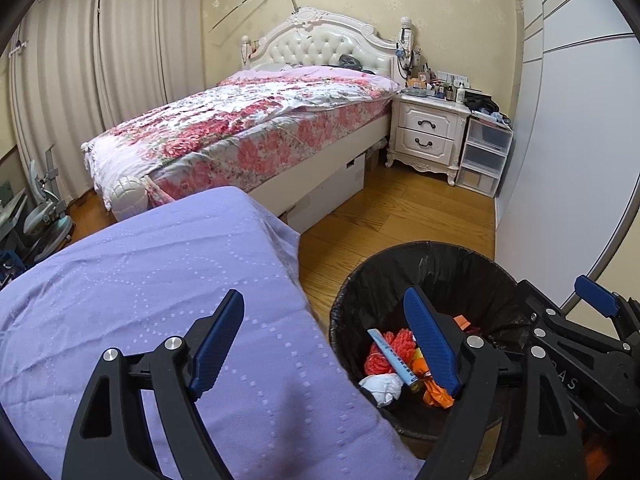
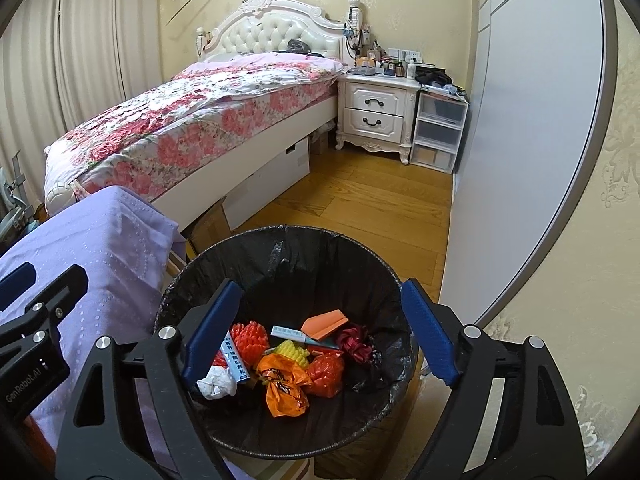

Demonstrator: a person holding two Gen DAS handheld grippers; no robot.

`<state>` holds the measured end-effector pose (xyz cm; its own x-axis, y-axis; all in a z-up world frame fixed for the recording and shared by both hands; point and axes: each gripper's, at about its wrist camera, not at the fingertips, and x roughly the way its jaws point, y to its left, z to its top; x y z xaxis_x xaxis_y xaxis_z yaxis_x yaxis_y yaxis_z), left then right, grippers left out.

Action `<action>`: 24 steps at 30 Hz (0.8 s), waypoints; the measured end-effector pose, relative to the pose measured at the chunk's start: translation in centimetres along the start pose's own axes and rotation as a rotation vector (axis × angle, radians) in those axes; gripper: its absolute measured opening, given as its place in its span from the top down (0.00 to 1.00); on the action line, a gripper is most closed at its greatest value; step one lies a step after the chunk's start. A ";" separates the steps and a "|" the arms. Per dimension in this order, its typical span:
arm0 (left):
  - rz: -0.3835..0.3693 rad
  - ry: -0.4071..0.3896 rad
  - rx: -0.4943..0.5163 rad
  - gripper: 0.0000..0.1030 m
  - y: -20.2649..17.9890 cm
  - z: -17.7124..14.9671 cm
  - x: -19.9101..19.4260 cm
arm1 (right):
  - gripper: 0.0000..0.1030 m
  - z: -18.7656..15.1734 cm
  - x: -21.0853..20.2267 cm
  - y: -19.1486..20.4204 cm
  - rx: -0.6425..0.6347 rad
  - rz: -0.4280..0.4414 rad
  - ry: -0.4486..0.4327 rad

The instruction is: Collect trash

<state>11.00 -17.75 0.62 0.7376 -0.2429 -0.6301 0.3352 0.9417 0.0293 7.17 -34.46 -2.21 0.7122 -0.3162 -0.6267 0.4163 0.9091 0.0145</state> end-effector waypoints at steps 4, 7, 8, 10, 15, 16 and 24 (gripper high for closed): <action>0.008 -0.002 -0.018 0.22 1.0 -0.7 -1.0 | 0.20 -0.5 -0.9 0.4 -0.008 0.012 -0.003; 0.018 0.000 -0.036 0.22 1.8 -1.3 -1.9 | 0.18 -0.9 -1.6 0.7 -0.012 0.023 -0.005; 0.023 -0.001 -0.043 0.22 2.2 -1.5 -2.2 | 0.18 -1.0 -1.8 0.7 -0.013 0.026 -0.006; 0.030 -0.002 -0.057 0.21 2.8 -1.9 -2.8 | 0.17 -1.4 -2.4 0.9 -0.018 0.028 -0.008; 0.051 -0.007 -0.082 0.21 4.1 -3.0 -4.7 | 0.16 -2.3 -3.9 1.4 -0.032 0.048 -0.012; 0.054 -0.008 -0.084 0.21 4.2 -3.2 -5.0 | 0.16 -2.5 -4.4 1.5 -0.036 0.051 -0.014; 0.096 -0.021 -0.098 0.19 5.5 -5.1 -7.6 | 0.16 -3.9 -7.0 2.2 -0.049 0.081 -0.033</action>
<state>4.22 -9.56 1.64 0.7759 -0.1544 -0.6116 0.2046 0.9788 0.0124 0.95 -29.19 -0.83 0.7612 -0.2486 -0.5990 0.3286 0.9441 0.0257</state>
